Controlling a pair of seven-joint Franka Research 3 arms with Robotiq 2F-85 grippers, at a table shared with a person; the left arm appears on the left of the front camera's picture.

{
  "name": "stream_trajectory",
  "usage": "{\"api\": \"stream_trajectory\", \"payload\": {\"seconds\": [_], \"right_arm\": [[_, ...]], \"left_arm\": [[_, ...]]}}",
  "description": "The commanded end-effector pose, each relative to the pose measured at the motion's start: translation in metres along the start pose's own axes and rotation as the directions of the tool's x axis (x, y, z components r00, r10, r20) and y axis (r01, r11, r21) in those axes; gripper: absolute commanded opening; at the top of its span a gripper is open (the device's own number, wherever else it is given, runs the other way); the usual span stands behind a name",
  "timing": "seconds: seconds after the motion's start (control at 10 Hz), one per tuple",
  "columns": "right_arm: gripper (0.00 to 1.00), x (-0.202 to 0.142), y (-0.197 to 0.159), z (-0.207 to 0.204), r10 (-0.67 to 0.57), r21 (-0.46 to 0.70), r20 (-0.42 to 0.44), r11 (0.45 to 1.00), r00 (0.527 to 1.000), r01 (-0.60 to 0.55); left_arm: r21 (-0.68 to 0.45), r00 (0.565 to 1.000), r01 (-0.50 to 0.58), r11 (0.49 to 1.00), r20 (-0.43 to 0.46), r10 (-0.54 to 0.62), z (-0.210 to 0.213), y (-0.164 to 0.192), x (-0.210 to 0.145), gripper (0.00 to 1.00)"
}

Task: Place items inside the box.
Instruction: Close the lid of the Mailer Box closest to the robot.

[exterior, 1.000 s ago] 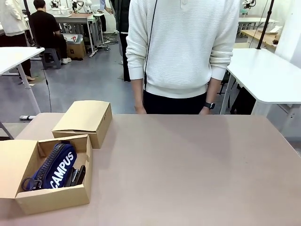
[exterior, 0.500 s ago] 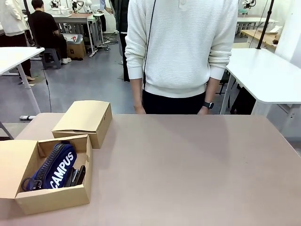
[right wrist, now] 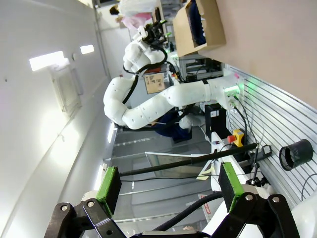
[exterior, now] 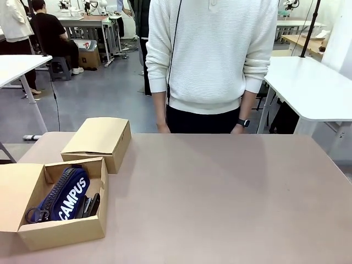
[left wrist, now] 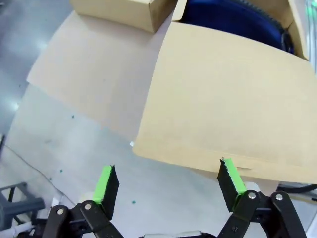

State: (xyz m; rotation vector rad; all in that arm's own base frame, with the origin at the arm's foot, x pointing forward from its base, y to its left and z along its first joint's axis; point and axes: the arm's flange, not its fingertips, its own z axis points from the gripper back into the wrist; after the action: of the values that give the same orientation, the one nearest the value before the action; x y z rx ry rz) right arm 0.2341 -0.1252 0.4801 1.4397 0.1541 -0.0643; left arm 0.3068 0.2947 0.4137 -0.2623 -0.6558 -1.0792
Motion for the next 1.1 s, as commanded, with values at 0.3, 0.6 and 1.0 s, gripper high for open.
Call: {"api": "stream_trajectory", "payload": {"seconds": [0.3, 0.6, 1.0], "right_arm": [[1.00, -0.003, 0.000, 0.003, 0.018, 0.000, -0.008, 1.000, 1.000, -0.018], [1.00, -0.003, 0.000, 0.003, 0.018, 0.000, -0.008, 1.000, 1.000, -0.018], [1.00, -0.003, 0.000, 0.003, 0.018, 0.000, -0.008, 1.000, 1.000, -0.018]], "left_arm": [[0.037, 1.000, 0.004, 0.999, -0.014, -0.004, 0.001, 0.003, -0.004, 1.00], [0.049, 1.000, 0.024, 0.999, 0.010, -0.025, 0.008, 0.001, -0.019, 1.00], [-0.020, 0.999, 0.026, 0.999, -0.030, -0.027, -0.001, 0.010, -0.031, 1.00]]}}
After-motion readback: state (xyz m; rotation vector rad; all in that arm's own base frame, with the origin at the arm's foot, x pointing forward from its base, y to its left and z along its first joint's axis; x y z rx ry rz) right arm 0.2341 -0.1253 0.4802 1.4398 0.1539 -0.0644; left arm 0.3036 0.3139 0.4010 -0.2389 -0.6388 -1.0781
